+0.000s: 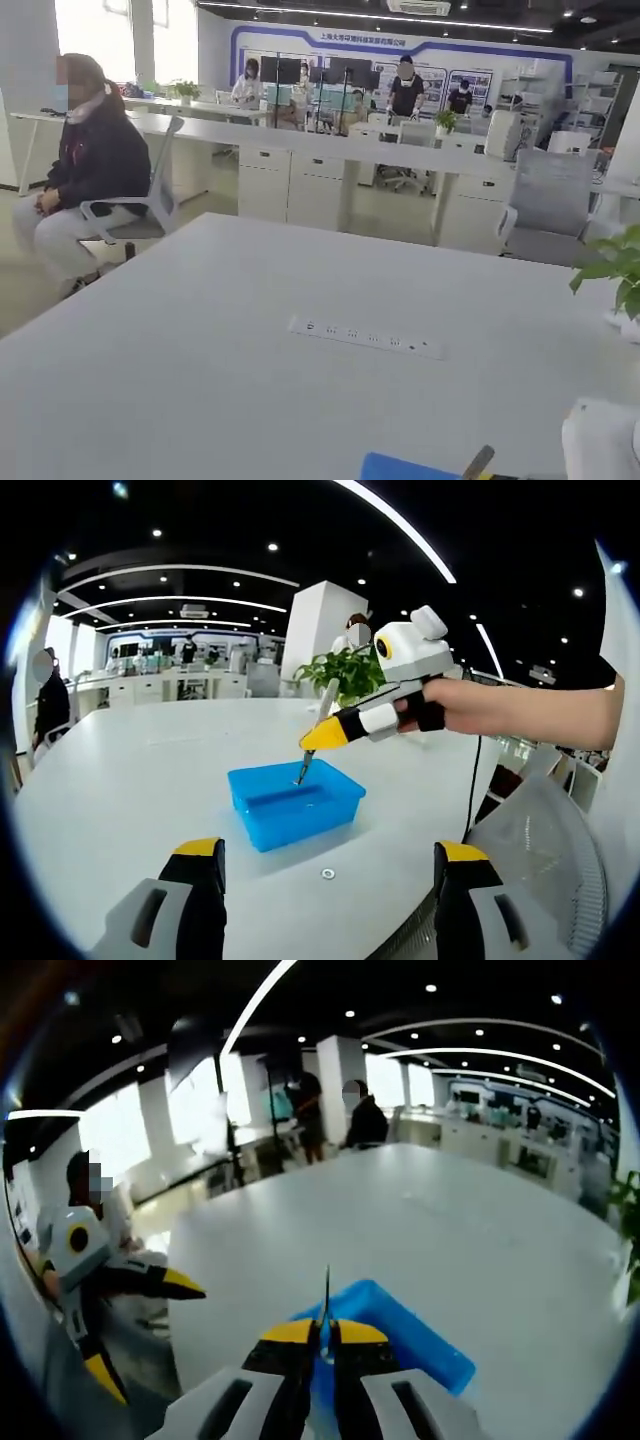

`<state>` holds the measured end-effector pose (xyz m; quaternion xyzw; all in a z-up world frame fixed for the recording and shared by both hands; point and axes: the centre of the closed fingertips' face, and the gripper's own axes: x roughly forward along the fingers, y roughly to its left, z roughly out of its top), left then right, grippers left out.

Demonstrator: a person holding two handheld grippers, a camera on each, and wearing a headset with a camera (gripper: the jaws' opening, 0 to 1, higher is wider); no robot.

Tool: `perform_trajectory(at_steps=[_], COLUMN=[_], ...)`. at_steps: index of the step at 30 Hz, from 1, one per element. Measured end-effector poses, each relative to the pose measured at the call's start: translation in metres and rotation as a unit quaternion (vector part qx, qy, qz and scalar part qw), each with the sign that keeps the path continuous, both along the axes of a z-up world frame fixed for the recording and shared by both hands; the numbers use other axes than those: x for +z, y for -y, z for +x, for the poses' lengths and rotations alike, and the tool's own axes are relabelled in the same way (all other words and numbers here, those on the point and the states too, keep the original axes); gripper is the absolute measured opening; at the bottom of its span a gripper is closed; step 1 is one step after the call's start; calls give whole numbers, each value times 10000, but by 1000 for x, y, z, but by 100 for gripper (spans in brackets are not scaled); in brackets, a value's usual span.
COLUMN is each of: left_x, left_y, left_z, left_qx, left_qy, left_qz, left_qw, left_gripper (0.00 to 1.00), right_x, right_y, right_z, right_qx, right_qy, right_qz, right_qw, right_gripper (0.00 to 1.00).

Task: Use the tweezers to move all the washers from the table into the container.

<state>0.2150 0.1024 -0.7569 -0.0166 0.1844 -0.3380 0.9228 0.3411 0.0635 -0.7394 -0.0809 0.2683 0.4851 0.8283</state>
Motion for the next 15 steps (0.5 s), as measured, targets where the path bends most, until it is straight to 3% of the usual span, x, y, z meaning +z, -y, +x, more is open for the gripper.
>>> perform_trajectory(at_steps=[7,11,15], left_x=[-1,0,-1], left_y=[-1,-1,-2], left_z=[1,1,1], left_qx=[15,24,23], left_qy=[6,33,24], left_qz=[3,-10,-22], left_qw=[10000,10000,10000], left_gripper=[87,87,87], right_x=[-15,-27,-32], right_y=[-5,-7,-6], right_z=[32,35,39], right_qx=[-237,-238,-385], right_qy=[-332,-514,-755], right_qz=[74,-56,75], right_qw=[9991,9984,9964], right_gripper=[3,4,4])
